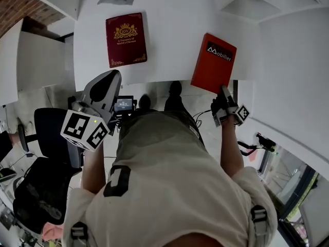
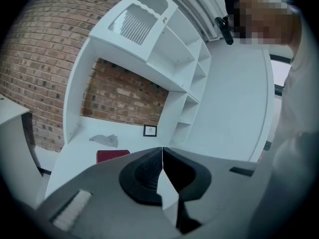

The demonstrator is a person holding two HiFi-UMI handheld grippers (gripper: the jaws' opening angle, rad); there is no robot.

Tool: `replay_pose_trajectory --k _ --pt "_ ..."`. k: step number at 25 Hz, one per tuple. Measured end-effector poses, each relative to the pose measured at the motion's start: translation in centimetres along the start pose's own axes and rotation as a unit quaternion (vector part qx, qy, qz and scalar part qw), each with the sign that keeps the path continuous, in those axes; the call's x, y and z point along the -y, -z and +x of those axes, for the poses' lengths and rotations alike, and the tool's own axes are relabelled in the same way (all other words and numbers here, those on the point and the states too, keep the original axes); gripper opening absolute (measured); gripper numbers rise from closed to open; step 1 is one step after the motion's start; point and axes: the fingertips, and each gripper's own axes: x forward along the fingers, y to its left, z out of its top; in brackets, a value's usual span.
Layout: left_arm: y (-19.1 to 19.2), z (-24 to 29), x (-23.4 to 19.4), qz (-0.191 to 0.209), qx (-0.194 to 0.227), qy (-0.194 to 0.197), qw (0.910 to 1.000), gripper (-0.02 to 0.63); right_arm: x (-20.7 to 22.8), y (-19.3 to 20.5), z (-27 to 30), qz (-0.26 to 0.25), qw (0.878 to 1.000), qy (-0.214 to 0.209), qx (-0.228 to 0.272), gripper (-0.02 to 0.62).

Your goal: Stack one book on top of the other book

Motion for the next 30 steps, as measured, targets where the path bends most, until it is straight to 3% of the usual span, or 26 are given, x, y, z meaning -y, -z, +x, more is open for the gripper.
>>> replay_pose_trajectory --k 9,19,26,30 --pt "0.5 -5.6 -0.7 -0.006 0.047 0.001 0.9989 0.006 -0.9 1.3 -2.2 -0.02 0.999 0.021 0.025 0.176" --pt "1.7 -9.6 -1.4 -0.023 0.053 -0.005 0.9983 0.006 -1.9 1.4 -3.3 -0.021 0.997 0.026 0.064 0.169" --pt "1.1 -9.7 1.4 -0.025 0.073 -0.03 0.9966 0.006 -2.3 0.1 -3.3 -0.005 0.998 0.017 0.054 0.167" --pt "0.6 -7.8 5.0 -0.025 0.08 -0.026 0.9962 0.006 -3.2 -1.4 -3.8 0.0 0.999 0.0 0.041 0.166"
